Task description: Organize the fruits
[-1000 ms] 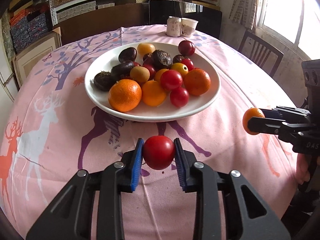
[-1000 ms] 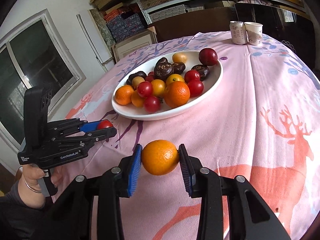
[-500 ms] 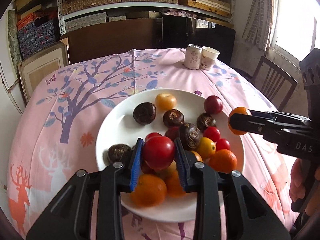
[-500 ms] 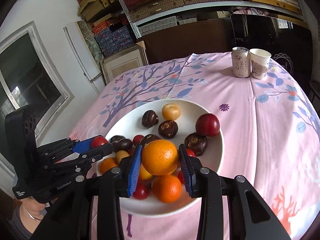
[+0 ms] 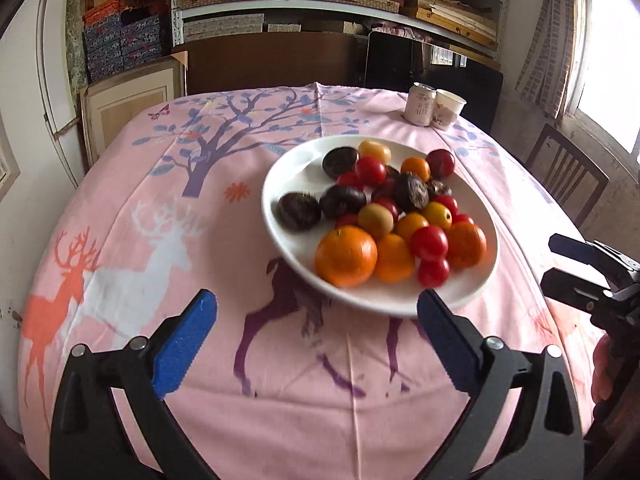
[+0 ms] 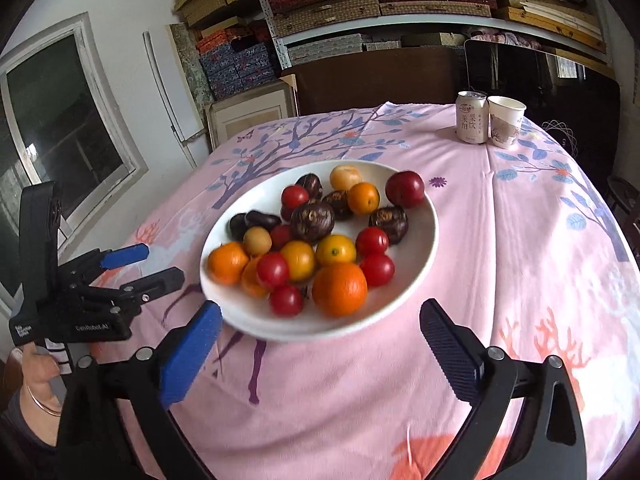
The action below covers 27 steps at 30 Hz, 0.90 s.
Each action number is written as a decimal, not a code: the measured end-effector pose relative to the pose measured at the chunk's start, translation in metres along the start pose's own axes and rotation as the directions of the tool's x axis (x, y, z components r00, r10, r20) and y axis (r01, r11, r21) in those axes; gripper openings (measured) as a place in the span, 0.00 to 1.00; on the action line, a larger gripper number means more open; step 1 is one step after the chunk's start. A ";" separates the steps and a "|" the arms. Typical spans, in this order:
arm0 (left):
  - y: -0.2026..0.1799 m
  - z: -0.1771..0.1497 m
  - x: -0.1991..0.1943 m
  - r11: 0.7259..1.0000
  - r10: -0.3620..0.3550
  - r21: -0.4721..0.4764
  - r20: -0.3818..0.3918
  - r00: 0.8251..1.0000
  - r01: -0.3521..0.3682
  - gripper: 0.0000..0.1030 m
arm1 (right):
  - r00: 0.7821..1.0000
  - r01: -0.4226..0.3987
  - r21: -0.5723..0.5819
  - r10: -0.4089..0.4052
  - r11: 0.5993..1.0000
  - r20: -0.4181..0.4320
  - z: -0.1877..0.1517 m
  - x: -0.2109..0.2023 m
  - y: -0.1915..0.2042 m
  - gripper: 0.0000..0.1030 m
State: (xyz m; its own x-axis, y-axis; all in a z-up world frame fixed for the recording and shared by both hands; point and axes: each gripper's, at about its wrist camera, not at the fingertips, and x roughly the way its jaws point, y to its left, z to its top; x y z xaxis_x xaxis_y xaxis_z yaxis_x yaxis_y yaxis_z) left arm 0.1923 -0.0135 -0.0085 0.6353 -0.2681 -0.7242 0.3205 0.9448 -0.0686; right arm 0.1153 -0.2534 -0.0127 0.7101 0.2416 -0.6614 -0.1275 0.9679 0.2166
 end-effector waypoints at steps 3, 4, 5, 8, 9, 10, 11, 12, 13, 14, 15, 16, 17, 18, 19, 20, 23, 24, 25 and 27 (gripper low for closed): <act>0.005 -0.027 -0.026 0.999 -0.004 -0.054 0.012 1.000 0.004 0.95 | 0.999 0.045 0.038 -0.045 0.998 0.004 -0.026 -0.018 -0.004 0.97; 0.005 -0.035 -0.035 0.998 0.001 -0.067 0.019 1.000 0.000 0.95 | 0.998 0.056 0.043 -0.056 0.998 -0.002 -0.032 -0.024 -0.005 0.97; 0.003 -0.042 -0.043 0.997 0.011 -0.074 0.023 1.000 -0.009 0.95 | 0.997 0.073 0.043 -0.073 0.996 0.000 -0.037 -0.030 -0.005 0.97; -0.007 -0.058 -0.069 0.996 0.064 -0.069 0.045 0.997 -0.061 0.95 | 0.992 0.122 0.028 -0.123 0.992 0.041 -0.050 -0.056 -0.005 0.97; -0.011 -0.062 -0.079 0.994 0.096 -0.063 0.062 0.993 -0.092 0.95 | 0.989 0.134 0.029 -0.135 0.991 0.056 -0.054 -0.064 -0.006 0.97; -0.015 -0.066 -0.089 0.991 0.125 -0.057 0.081 0.989 -0.121 0.95 | 0.988 0.137 0.034 -0.139 0.990 0.068 -0.056 -0.072 -0.007 0.97; -0.017 -0.070 -0.098 0.989 0.145 -0.054 0.096 0.985 -0.141 0.95 | 0.988 0.132 0.041 -0.135 0.990 0.076 -0.059 -0.081 -0.008 0.97; -0.019 -0.073 -0.108 0.987 0.157 -0.054 0.110 0.981 -0.152 0.95 | 0.988 0.130 0.048 -0.134 0.990 0.082 -0.062 -0.088 -0.009 0.97; -0.021 -0.076 -0.116 0.987 0.153 -0.056 0.121 0.981 -0.148 0.95 | 0.987 0.128 0.053 -0.133 0.990 0.090 -0.064 -0.095 -0.009 0.97; -0.022 -0.078 -0.124 0.989 0.143 -0.060 0.129 0.981 -0.136 0.95 | 0.986 0.126 0.053 -0.131 0.991 0.099 -0.066 -0.103 -0.009 0.97; -0.024 -0.081 -0.132 0.989 0.141 -0.064 0.137 0.980 -0.133 0.95 | 0.986 0.128 0.048 -0.132 0.991 0.105 -0.068 -0.110 -0.008 0.97; -0.025 -0.081 -0.138 0.989 0.143 -0.066 0.147 0.979 -0.135 0.95 | 0.984 0.133 0.039 -0.136 0.990 0.110 -0.070 -0.116 -0.007 0.97; -0.027 -0.082 -0.144 0.988 0.149 -0.064 0.155 0.977 -0.140 0.95 | 0.983 0.139 0.030 -0.141 0.990 0.118 -0.071 -0.122 -0.006 0.97; -0.030 -0.084 -0.150 0.987 0.157 -0.059 0.160 0.975 -0.149 0.95 | 0.981 0.145 0.027 -0.147 0.989 0.129 -0.073 -0.127 -0.005 0.97; -0.032 -0.084 -0.155 0.987 0.161 -0.055 0.162 0.974 -0.154 0.95 | 0.979 0.146 0.029 -0.149 0.989 0.140 -0.075 -0.133 -0.005 0.97; -0.034 -0.085 -0.160 0.987 0.160 -0.052 0.164 0.973 -0.154 0.95 | 0.978 0.143 0.034 -0.146 0.989 0.147 -0.077 -0.137 -0.005 0.97; -0.039 -0.086 -0.173 0.987 0.160 -0.054 0.178 0.971 -0.153 0.95 | 0.977 0.130 0.053 -0.137 0.990 0.165 -0.081 -0.150 -0.006 0.97; -0.040 -0.087 -0.177 0.986 0.167 -0.054 0.185 0.968 -0.160 0.95 | 0.975 0.133 0.056 -0.140 0.990 0.171 -0.081 -0.153 -0.006 0.97; -0.041 -0.088 -0.180 0.984 0.179 -0.053 0.190 0.965 -0.172 0.95 | 0.974 0.138 0.055 -0.145 0.989 0.176 -0.082 -0.156 -0.005 0.97; -0.042 -0.089 -0.185 0.982 0.189 -0.050 0.193 0.963 -0.183 0.95 | 0.971 0.147 0.047 -0.154 0.988 0.184 -0.083 -0.161 -0.004 0.97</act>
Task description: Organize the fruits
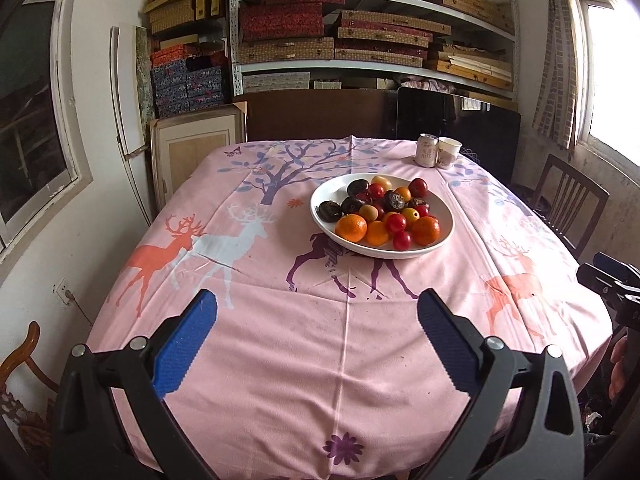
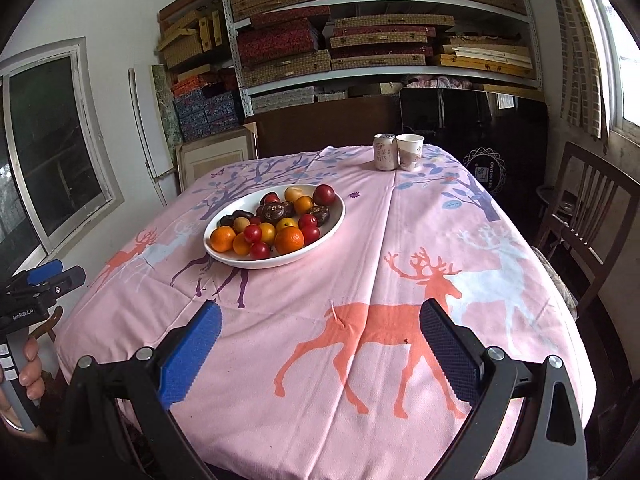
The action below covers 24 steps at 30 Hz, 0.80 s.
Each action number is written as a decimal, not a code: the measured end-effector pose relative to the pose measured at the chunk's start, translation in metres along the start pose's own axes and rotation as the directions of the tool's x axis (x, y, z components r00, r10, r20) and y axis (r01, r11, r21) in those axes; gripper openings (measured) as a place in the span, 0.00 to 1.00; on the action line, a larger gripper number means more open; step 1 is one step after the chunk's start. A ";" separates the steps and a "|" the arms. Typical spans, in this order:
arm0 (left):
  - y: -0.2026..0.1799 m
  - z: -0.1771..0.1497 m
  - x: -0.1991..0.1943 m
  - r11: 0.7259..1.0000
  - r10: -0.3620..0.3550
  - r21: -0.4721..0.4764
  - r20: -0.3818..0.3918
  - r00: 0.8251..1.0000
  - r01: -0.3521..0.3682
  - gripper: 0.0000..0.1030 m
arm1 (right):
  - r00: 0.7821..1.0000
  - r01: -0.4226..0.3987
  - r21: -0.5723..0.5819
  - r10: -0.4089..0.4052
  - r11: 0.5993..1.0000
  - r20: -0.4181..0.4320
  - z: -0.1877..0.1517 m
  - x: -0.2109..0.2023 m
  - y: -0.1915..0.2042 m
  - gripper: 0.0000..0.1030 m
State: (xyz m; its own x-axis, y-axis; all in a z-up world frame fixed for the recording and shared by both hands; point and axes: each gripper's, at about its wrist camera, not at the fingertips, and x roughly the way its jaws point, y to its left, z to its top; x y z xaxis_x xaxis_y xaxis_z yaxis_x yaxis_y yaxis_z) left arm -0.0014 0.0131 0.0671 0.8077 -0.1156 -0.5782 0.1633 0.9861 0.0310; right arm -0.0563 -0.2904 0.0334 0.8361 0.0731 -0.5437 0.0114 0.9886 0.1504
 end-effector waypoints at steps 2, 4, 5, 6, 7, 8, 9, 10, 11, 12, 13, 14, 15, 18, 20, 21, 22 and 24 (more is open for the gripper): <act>0.000 -0.001 -0.005 1.000 0.006 -0.001 0.004 1.000 -0.006 0.95 | 1.000 0.002 -0.005 -0.002 1.000 0.002 0.000 -0.004 0.001 0.97; 0.001 0.000 -0.008 1.000 0.019 -0.007 0.010 1.000 -0.019 0.95 | 1.000 -0.005 -0.003 0.005 1.000 0.007 0.000 -0.007 0.001 0.97; 0.002 0.000 -0.009 1.000 0.023 -0.012 0.012 1.000 -0.023 0.95 | 1.000 -0.003 -0.005 0.003 1.000 0.011 0.000 -0.009 0.001 0.97; 0.003 0.001 -0.010 1.000 0.026 -0.017 0.014 1.000 -0.026 0.95 | 1.000 -0.001 -0.005 0.002 1.000 0.013 0.000 -0.010 0.001 0.97; 0.003 0.001 -0.011 0.999 0.026 -0.021 0.014 1.000 -0.026 0.95 | 1.000 -0.003 -0.004 0.003 1.000 0.014 0.000 -0.010 0.001 0.97; 0.004 0.002 -0.012 0.999 0.026 -0.025 0.015 1.000 -0.025 0.95 | 1.000 -0.006 -0.001 0.006 1.000 0.012 0.000 -0.010 0.002 0.97; 0.005 0.002 -0.014 0.999 0.029 -0.028 0.018 0.999 -0.028 0.95 | 1.000 -0.006 0.001 0.006 1.000 0.011 -0.001 -0.010 0.001 0.97; 0.006 0.002 -0.015 0.999 0.032 -0.030 0.021 0.999 -0.032 0.95 | 1.000 -0.003 0.002 0.003 1.000 0.011 -0.002 -0.010 0.001 0.97; 0.006 0.003 -0.015 0.999 0.037 -0.031 0.025 0.999 -0.036 0.95 | 1.000 -0.002 0.004 0.002 1.000 0.010 -0.003 -0.010 0.001 0.97; 0.006 0.003 -0.015 0.998 0.051 -0.029 0.029 0.998 -0.050 0.95 | 1.000 -0.002 0.007 0.002 1.000 0.007 -0.003 -0.008 0.001 0.97; 0.006 0.003 -0.016 0.998 0.065 -0.025 0.033 0.997 -0.064 0.95 | 1.000 -0.003 0.011 0.003 1.000 0.004 -0.004 -0.008 0.001 0.97; 0.005 0.003 -0.015 0.997 0.071 -0.020 0.034 0.997 -0.070 0.95 | 1.000 -0.006 0.016 0.006 1.000 0.002 -0.005 -0.007 0.001 0.97; 0.004 0.002 -0.015 0.997 0.072 -0.014 0.034 0.997 -0.072 0.95 | 1.000 -0.008 0.020 0.008 1.000 0.000 -0.006 -0.006 0.001 0.97; 0.000 0.002 -0.015 0.997 0.075 0.003 0.039 0.996 -0.076 0.95 | 1.000 -0.011 0.020 0.011 1.000 -0.004 -0.008 -0.005 0.002 0.97; 0.001 0.002 -0.015 0.996 0.088 0.003 0.048 0.995 -0.088 0.95 | 1.000 -0.012 0.020 0.013 1.000 -0.006 -0.009 -0.005 0.003 0.97; 0.002 0.003 -0.015 0.996 0.087 -0.001 0.047 0.995 -0.087 0.95 | 1.000 -0.015 0.022 0.015 1.000 -0.007 -0.009 -0.005 0.003 0.97; 0.003 0.003 -0.015 0.996 0.089 -0.007 0.050 0.995 -0.088 0.95 | 1.000 -0.016 0.022 0.017 1.000 -0.006 -0.009 -0.005 0.003 0.97; 0.004 0.003 -0.015 0.994 0.107 -0.013 0.061 0.992 -0.107 0.95 | 1.000 -0.014 0.021 0.014 1.000 -0.003 -0.009 -0.006 0.003 0.97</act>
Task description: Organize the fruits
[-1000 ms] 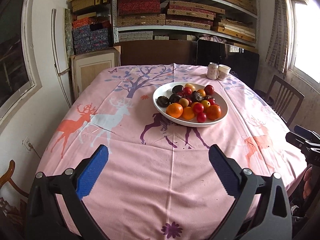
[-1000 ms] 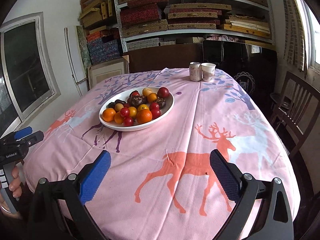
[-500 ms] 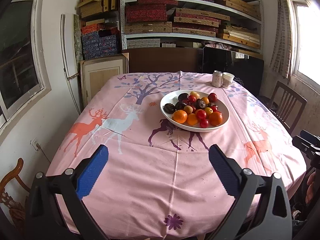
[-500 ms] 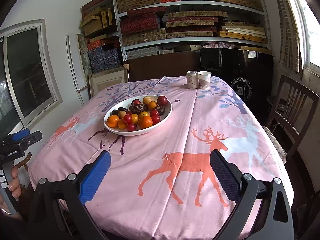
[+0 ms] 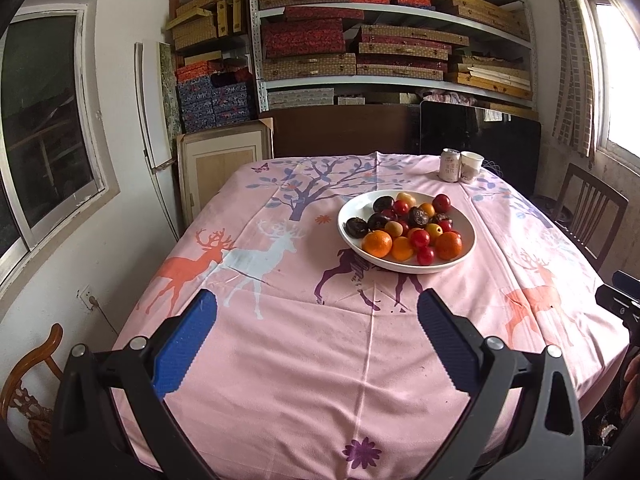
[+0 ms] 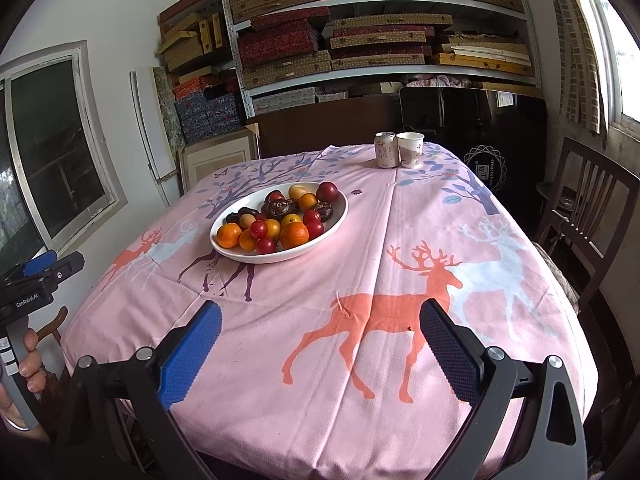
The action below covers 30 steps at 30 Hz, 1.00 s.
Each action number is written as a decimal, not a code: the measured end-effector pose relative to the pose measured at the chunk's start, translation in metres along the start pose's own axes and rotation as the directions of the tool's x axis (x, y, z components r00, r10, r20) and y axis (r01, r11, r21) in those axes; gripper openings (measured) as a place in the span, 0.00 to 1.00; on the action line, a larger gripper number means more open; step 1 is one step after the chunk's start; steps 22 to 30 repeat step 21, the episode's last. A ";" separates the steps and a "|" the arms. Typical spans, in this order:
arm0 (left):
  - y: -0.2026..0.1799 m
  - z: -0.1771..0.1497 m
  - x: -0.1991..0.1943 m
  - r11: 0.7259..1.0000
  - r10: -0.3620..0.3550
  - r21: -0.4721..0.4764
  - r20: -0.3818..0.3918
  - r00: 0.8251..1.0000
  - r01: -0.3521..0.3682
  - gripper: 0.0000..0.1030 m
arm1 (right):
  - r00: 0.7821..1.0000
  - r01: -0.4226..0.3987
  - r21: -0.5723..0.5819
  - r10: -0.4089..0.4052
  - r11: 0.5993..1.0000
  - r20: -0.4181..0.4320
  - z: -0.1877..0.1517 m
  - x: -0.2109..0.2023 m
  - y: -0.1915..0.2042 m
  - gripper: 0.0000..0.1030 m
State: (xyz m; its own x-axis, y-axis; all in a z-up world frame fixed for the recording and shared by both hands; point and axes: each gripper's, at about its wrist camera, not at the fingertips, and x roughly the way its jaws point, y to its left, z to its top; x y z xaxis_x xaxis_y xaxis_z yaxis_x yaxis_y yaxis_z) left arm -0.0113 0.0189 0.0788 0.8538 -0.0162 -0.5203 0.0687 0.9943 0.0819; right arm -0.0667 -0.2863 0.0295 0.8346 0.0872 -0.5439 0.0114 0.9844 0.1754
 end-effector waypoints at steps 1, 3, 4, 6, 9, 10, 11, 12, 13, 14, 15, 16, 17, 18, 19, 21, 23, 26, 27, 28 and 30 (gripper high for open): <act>0.001 0.000 -0.001 1.000 0.007 -0.001 0.011 1.000 -0.007 0.95 | 1.000 0.000 0.000 0.000 1.000 0.001 0.000 0.000 0.000 0.97; 0.002 0.000 -0.002 1.000 0.000 -0.002 0.025 1.000 0.000 0.95 | 1.000 0.000 0.002 0.000 1.000 0.002 0.000 -0.001 0.000 0.97; 0.002 0.000 -0.002 1.000 -0.011 -0.005 0.022 1.000 0.011 0.95 | 1.000 0.001 0.002 -0.001 1.000 0.001 0.000 -0.001 0.000 0.97; 0.001 0.000 -0.002 1.000 -0.016 0.001 0.018 1.000 0.016 0.95 | 1.000 -0.002 0.003 0.002 1.000 0.000 0.000 0.000 -0.001 0.97; -0.001 0.000 0.001 1.000 0.001 0.005 0.009 1.000 -0.001 0.95 | 1.000 -0.006 0.004 0.007 1.000 -0.006 -0.001 0.000 -0.001 0.97; -0.002 -0.001 0.002 1.000 0.008 0.006 0.007 1.000 -0.008 0.95 | 1.000 -0.006 0.005 0.007 1.000 -0.007 -0.001 0.000 0.000 0.97; -0.002 -0.001 0.002 1.000 0.014 0.007 0.006 1.000 -0.014 0.95 | 1.000 -0.007 0.005 0.007 1.000 -0.008 -0.001 0.000 0.000 0.97; -0.001 -0.001 0.003 1.000 0.018 0.006 0.004 1.000 -0.018 0.95 | 1.000 -0.008 0.005 0.008 1.000 -0.009 -0.002 0.000 0.000 0.97; -0.001 -0.001 0.004 1.000 0.019 0.004 0.001 1.000 -0.019 0.95 | 1.000 -0.008 0.005 0.008 1.000 -0.010 -0.002 0.000 0.001 0.97; 0.000 -0.001 0.004 1.000 0.018 0.000 -0.002 1.000 -0.018 0.95 | 1.000 -0.007 0.006 0.008 1.000 -0.012 -0.003 0.001 0.001 0.97; 0.001 -0.002 0.005 1.000 0.014 -0.003 -0.005 1.000 -0.014 0.95 | 1.000 -0.008 0.007 0.008 1.000 -0.013 -0.003 0.001 0.001 0.97; 0.002 -0.002 0.006 1.000 0.011 -0.006 -0.009 1.000 -0.011 0.95 | 1.000 -0.008 0.007 0.008 1.000 -0.013 -0.003 0.001 0.001 0.97; 0.002 -0.002 0.007 1.000 0.009 -0.008 -0.013 1.000 -0.009 0.95 | 1.000 -0.005 0.005 0.005 1.000 -0.011 -0.003 0.001 0.001 0.97; 0.002 -0.002 0.008 1.000 0.008 -0.008 -0.016 1.000 -0.008 0.95 | 1.000 -0.002 0.003 0.002 1.000 -0.009 -0.003 0.001 0.002 0.97; 0.002 -0.003 0.009 1.000 0.006 -0.009 -0.020 1.000 -0.006 0.95 | 1.000 0.001 0.001 -0.001 1.000 -0.007 -0.003 0.001 0.002 0.97; 0.002 -0.004 0.011 1.000 0.000 -0.007 -0.027 1.000 0.000 0.95 | 1.000 0.003 0.000 -0.003 1.000 -0.006 -0.004 0.001 0.003 0.97; 0.002 -0.004 0.011 1.000 0.000 -0.007 -0.027 1.000 0.000 0.95 | 1.000 0.003 0.000 -0.003 1.000 -0.006 -0.004 0.001 0.003 0.97; 0.002 -0.004 0.011 1.000 0.000 -0.007 -0.027 1.000 0.000 0.95 | 1.000 0.003 0.000 -0.003 1.000 -0.006 -0.004 0.001 0.003 0.97; 0.002 -0.004 0.011 1.000 0.000 -0.007 -0.027 1.000 0.000 0.95 | 1.000 0.003 0.000 -0.003 1.000 -0.006 -0.004 0.001 0.003 0.97; 0.002 -0.004 0.011 1.000 0.000 -0.007 -0.027 1.000 0.000 0.95 | 1.000 0.003 0.000 -0.003 1.000 -0.006 -0.004 0.001 0.003 0.97; 0.002 -0.004 0.011 1.000 0.000 -0.007 -0.027 1.000 0.000 0.95 | 1.000 0.003 0.000 -0.003 1.000 -0.006 -0.004 0.001 0.003 0.97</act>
